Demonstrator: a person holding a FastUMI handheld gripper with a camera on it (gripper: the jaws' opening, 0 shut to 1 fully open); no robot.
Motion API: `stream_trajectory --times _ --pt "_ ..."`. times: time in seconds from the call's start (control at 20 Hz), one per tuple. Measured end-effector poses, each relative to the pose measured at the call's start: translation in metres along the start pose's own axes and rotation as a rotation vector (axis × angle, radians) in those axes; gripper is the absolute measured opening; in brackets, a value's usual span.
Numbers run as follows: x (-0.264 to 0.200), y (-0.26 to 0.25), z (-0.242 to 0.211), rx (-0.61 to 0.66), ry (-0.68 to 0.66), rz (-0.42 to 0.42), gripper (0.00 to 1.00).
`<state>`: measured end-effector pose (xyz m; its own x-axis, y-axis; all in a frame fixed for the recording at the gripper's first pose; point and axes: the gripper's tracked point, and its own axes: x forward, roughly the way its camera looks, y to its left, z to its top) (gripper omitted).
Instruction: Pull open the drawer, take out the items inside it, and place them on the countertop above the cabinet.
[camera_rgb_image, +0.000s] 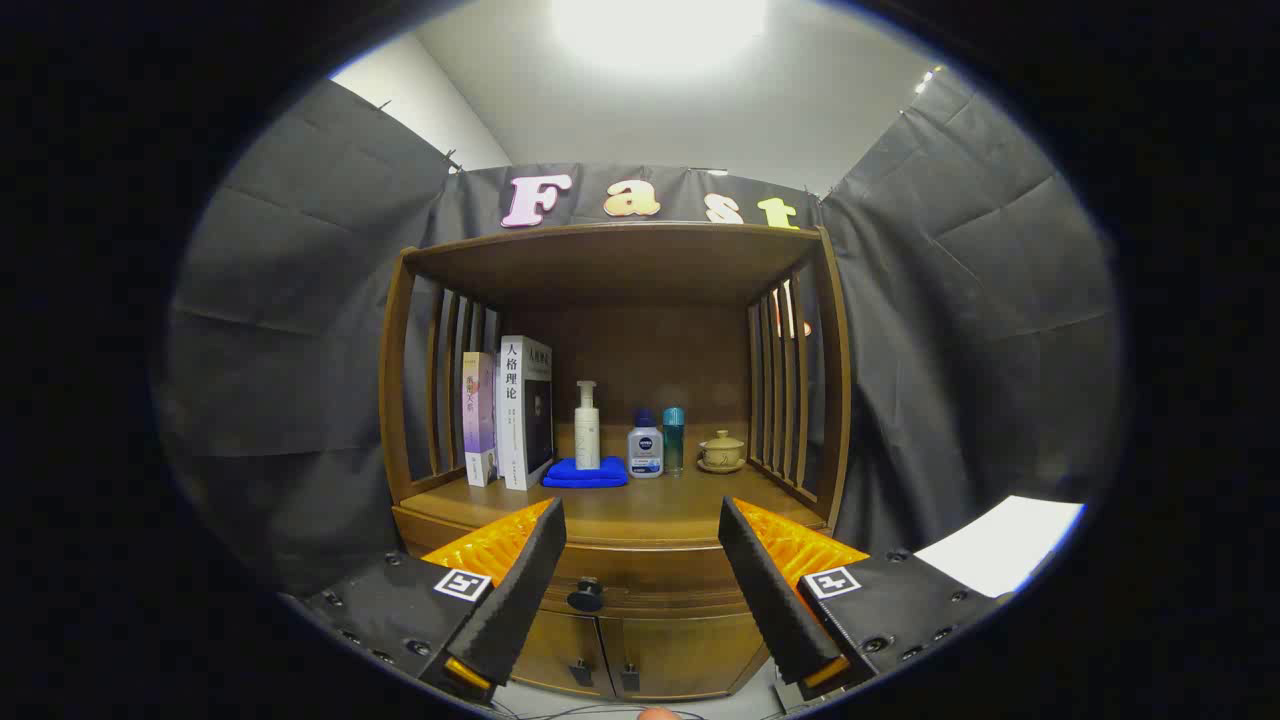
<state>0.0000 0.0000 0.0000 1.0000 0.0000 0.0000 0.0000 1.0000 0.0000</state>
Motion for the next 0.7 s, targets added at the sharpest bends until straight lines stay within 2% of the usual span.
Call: stream_trajectory --times 0.7 --pt "-0.0006 -0.001 0.0056 0.017 -0.027 0.01 0.98"
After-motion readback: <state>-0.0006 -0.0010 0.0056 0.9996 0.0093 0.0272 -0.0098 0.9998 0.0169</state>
